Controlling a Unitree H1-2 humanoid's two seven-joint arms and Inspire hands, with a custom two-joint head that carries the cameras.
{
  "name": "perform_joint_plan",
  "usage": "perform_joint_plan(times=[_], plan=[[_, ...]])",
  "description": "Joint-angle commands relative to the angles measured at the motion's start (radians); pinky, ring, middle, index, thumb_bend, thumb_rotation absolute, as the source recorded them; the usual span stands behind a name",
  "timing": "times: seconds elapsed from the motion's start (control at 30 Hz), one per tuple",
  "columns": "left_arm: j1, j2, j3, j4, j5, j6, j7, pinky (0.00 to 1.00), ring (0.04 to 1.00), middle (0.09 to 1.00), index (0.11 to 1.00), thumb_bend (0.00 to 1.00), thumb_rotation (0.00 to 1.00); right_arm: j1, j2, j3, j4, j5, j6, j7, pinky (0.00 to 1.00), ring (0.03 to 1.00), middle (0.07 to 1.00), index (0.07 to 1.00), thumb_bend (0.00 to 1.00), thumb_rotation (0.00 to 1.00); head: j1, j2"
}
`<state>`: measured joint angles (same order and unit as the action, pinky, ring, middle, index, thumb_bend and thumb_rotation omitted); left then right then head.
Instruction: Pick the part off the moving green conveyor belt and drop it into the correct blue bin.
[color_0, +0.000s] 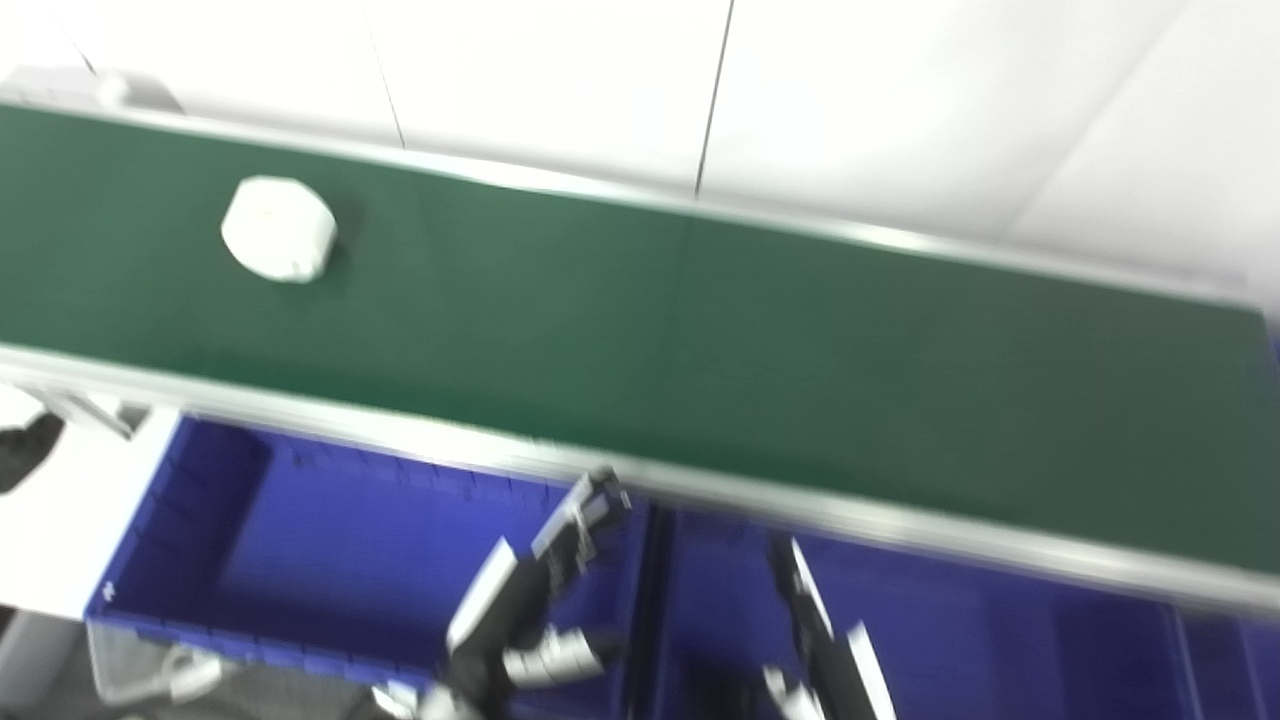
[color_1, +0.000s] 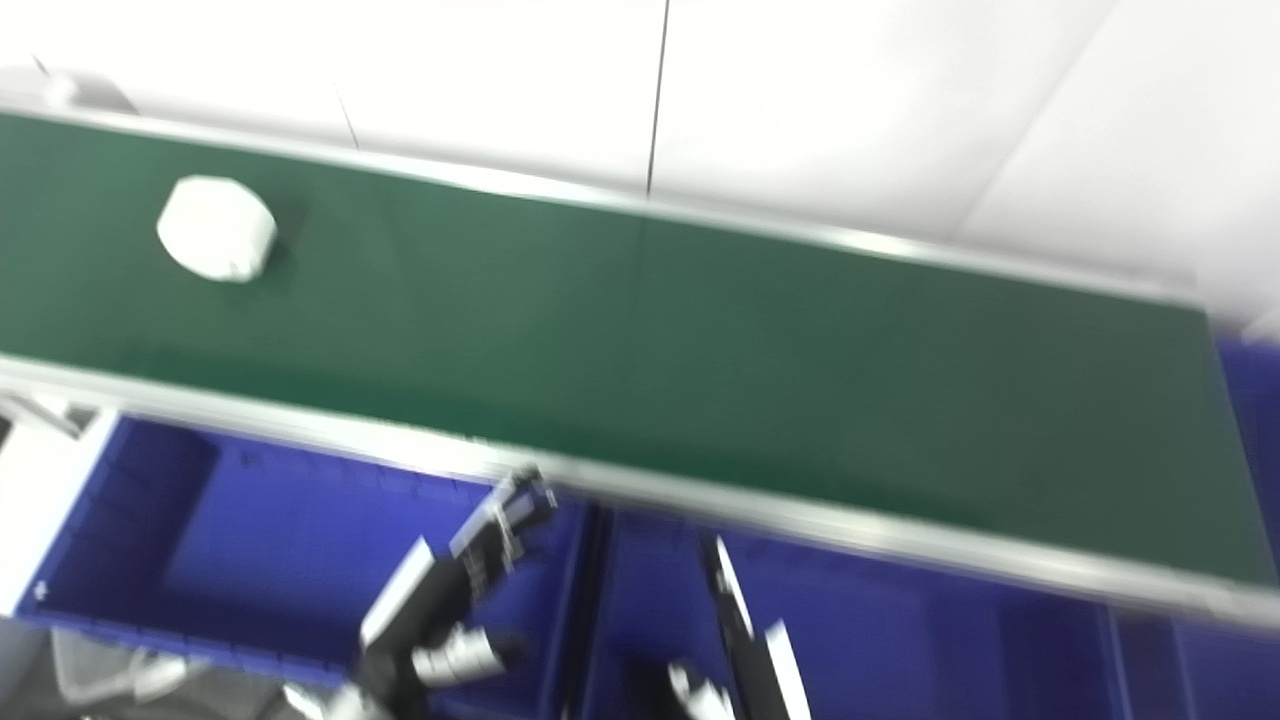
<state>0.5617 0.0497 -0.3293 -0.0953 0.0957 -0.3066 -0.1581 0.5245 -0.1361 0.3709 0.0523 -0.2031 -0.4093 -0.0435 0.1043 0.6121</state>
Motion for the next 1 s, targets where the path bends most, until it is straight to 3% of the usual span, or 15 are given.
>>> perform_joint_plan(times=[0.0,0.33,0.73,0.97], plan=[[-0.009,-0.009,-0.004,-0.006,0.009,-0.05,0.013,0.83,0.884,0.892,0.959,0.86,0.63,-0.01,-0.006,0.015,-0.006,0.012,-0.06,-0.024,0.97,0.982,1.0,1.0,0.85,0.98,0.0,-0.007],[-0.018,-0.013,-0.008,0.027,0.047,-0.076,0.033,0.8,0.883,0.888,0.953,0.87,0.65,-0.018,-0.037,0.052,-0.009,0.02,-0.06,-0.055,0.97,0.99,1.0,1.0,0.87,0.97,0.006,-0.038],[-0.035,-0.036,-0.011,0.104,0.051,-0.108,0.048,0.78,0.869,0.874,0.925,0.87,0.62,-0.042,-0.085,0.099,0.01,0.03,-0.061,-0.104,0.95,0.997,1.0,1.0,0.87,0.97,0.086,-0.136],[-0.048,-0.044,-0.015,0.131,0.059,-0.136,0.058,0.78,0.845,0.86,0.907,0.85,0.61,-0.056,-0.111,0.123,0.005,0.027,-0.061,-0.136,0.93,0.996,1.0,1.0,0.86,0.98,0.102,-0.135]])
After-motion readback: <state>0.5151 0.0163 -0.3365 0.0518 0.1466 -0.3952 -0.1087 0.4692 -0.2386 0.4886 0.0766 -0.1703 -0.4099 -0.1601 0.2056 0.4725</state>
